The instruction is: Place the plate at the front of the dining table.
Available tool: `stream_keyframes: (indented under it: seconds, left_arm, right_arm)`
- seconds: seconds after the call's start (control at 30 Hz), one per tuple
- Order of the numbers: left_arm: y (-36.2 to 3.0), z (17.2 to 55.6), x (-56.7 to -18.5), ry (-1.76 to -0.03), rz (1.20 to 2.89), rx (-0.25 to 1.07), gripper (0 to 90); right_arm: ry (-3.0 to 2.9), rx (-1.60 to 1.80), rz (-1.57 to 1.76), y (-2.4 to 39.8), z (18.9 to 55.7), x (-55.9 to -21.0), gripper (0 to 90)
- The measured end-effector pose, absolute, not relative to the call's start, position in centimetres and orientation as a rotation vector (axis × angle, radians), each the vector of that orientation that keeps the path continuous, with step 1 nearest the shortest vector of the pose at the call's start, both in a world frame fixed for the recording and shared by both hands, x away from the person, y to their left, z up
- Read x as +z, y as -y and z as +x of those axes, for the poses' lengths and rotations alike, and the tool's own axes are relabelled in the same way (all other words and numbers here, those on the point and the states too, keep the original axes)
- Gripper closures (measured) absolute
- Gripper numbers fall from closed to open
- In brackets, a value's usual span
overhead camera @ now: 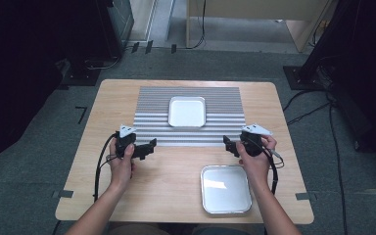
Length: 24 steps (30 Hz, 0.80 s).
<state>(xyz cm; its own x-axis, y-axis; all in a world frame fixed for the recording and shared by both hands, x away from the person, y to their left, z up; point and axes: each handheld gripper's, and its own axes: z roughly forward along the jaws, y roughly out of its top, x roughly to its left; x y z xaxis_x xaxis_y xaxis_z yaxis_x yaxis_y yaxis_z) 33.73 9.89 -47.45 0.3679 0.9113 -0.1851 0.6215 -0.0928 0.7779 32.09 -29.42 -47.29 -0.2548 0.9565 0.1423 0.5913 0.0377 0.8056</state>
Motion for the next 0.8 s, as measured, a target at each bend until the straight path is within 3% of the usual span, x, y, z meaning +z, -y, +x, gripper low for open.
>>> stream_keyframes:
  seconds: [0.8]
  left_arm:
    - [-13.9, 30.7, -47.9, -1.368, 1.773, 0.474, 12.9]
  right_arm:
    - [-1.828, 1.112, 1.607, 34.3, 27.8, -48.6, 22.4]
